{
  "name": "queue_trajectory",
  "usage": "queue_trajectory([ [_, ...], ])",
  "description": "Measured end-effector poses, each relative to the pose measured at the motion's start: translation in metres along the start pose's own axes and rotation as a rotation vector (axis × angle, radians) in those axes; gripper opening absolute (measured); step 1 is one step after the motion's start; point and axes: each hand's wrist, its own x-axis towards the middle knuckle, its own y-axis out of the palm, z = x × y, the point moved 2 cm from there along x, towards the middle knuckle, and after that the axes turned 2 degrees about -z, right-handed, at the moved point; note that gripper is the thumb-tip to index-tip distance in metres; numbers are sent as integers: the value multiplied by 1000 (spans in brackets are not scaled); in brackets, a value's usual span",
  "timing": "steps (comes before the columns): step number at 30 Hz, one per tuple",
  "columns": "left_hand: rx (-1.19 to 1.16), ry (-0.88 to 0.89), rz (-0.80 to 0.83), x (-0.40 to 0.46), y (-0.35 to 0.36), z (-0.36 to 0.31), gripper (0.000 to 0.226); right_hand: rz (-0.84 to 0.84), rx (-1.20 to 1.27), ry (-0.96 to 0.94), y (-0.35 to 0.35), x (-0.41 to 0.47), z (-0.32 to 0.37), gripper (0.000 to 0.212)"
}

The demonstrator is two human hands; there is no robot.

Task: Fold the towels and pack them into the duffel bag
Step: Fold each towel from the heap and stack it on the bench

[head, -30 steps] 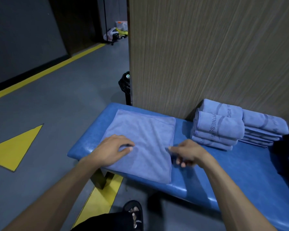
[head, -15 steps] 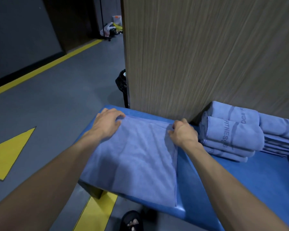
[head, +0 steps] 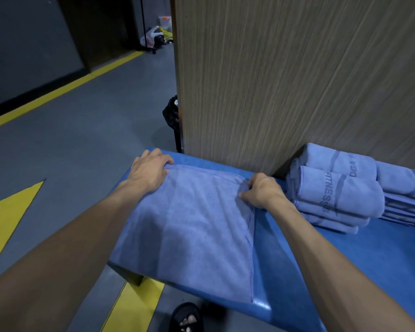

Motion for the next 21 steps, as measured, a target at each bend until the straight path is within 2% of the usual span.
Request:
queue_trajectory([
  [4, -10, 0, -28, -1, 2, -1, 29, -23, 60, 24, -1, 0, 0, 26],
  [7, -17, 1, -50, -1, 3, 0, 28, -138, 71, -25, -1, -4, -4, 20],
  [13, -37, -2, -59, 0, 5, 1, 27, -338, -70, -172, 2, -16, -9, 22],
  [18, -55, -6, -59, 0, 6, 2, 28, -509, 40, -260, 3, -20, -1, 19],
  [21, -66, -10, -39, 0, 5, 3, 27, -507, 49, -242, 3, -9, 5, 10],
])
